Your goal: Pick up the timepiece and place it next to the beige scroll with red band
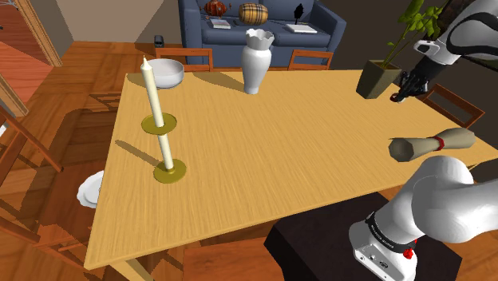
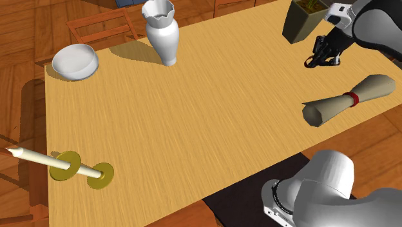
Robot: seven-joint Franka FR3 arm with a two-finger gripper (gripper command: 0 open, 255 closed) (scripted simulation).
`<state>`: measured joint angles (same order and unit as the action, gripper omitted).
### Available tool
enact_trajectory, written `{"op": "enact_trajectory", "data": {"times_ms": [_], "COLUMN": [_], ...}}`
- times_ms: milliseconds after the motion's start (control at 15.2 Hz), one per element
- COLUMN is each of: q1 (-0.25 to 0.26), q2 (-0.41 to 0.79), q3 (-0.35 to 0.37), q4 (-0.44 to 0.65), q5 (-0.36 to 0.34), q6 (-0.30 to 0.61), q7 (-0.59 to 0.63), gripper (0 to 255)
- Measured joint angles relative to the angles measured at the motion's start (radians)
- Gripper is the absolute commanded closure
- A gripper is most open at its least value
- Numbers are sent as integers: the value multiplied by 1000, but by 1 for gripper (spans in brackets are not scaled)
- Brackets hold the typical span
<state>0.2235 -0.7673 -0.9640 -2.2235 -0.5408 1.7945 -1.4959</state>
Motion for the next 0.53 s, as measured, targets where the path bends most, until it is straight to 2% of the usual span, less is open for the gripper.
{"op": "enact_trajectory", "data": {"times_ms": [264,528], "q1": [89,118], "q2": [72,86], "q3": [-151,-208], "q4": [122,130], "q5": [1,-9], "q6": [16,46], "q7": [-95,-117], "gripper": [255,255]}}
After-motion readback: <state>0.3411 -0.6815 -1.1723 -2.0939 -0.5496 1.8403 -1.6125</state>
